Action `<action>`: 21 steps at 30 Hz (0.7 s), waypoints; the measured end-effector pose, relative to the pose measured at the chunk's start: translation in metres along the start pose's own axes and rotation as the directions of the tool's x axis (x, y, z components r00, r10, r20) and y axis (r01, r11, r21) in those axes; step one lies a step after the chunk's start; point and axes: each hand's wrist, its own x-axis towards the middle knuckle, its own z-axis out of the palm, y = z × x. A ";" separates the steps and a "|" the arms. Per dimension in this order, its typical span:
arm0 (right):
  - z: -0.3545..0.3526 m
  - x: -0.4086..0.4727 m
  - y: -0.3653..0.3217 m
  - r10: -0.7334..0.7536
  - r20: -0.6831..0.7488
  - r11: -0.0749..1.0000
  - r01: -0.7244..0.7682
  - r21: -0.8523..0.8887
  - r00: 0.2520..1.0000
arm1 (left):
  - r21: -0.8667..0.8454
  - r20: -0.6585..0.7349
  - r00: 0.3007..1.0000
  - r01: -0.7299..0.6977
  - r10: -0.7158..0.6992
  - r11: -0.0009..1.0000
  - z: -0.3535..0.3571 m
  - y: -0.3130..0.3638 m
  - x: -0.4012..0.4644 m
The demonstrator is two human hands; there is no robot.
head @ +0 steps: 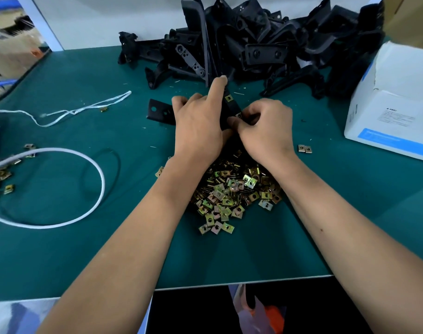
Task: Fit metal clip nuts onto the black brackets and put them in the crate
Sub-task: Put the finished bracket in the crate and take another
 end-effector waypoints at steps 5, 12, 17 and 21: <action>-0.031 -0.004 0.002 0.008 0.029 0.998 -0.009 0.059 1.000 | 0.140 0.032 0.988 -0.151 0.148 0.979 -0.014 0.031 -0.004; -0.115 -0.027 0.021 0.056 -0.271 0.994 -0.029 0.103 0.961 | 0.097 0.061 0.941 -0.337 0.332 0.936 -0.015 0.132 -0.006; -0.215 -0.068 0.083 0.270 -0.408 0.962 -0.230 0.145 0.872 | -0.006 0.233 0.825 -0.529 0.515 0.849 0.003 0.247 -0.020; -0.301 -0.126 0.139 0.369 -0.384 0.911 -0.246 0.332 0.847 | -0.113 0.211 0.667 -0.709 0.714 0.696 0.022 0.342 -0.052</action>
